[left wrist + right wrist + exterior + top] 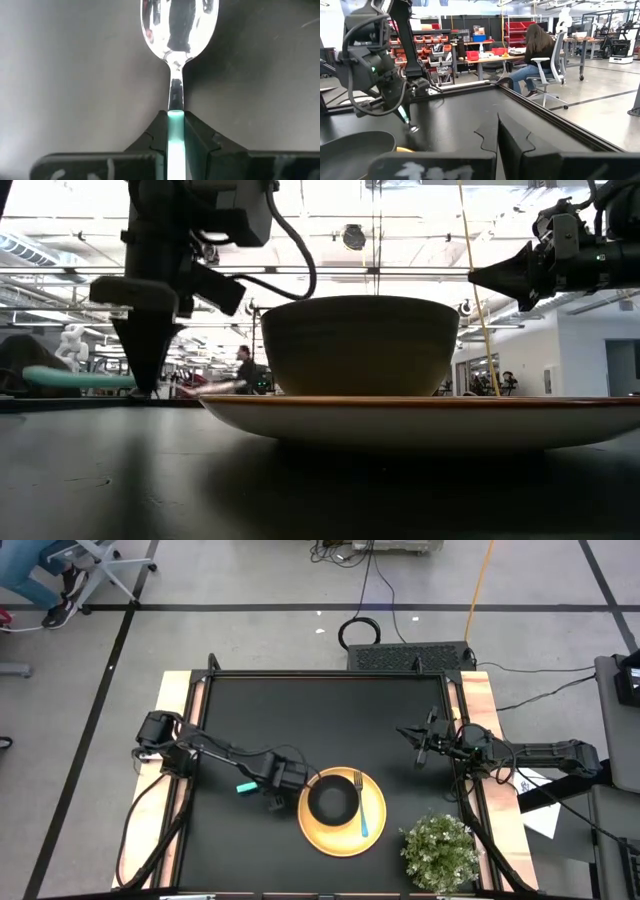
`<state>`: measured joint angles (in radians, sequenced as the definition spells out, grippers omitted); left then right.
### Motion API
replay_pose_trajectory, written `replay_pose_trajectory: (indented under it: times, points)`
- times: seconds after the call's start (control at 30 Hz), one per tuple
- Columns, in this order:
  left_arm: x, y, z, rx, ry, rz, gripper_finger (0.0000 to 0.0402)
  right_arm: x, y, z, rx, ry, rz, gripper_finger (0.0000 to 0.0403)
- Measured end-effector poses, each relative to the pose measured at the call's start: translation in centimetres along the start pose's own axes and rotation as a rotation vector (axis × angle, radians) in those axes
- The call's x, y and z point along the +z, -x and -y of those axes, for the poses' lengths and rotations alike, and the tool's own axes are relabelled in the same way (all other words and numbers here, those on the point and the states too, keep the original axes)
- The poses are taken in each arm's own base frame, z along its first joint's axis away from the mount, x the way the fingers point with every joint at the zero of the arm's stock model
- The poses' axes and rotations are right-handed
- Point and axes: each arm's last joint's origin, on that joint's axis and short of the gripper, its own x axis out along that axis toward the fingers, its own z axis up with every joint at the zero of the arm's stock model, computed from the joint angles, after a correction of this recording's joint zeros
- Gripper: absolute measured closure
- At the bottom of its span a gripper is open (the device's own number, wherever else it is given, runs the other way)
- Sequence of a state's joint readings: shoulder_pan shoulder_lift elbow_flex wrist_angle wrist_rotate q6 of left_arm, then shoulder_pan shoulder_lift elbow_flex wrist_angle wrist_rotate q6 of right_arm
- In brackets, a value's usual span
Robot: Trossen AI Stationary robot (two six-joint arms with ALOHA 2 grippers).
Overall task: Pick and place plate/cup/fork/spoon on tray
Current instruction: Put the blue spoon into the black bowl
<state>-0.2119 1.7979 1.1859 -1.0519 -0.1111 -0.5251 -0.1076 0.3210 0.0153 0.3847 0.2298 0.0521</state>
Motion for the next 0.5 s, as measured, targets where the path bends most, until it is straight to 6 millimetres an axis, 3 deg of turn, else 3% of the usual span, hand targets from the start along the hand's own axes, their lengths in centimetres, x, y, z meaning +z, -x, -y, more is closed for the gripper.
replay_pose_trajectory:
  times: [0.27, 0.5]
  points:
    - [0.4, 2.9, 0.0, 0.044, -0.033, -0.011, 0.0367, 0.0, 0.0, 0.0, 0.001, 0.0, 0.0, 0.0403]
    - [0.8, 6.7, 0.1, 0.058, -0.087, 0.015, 0.0367, 0.0, 0.0, 0.0, 0.0, 0.001, 0.0, 0.0403]
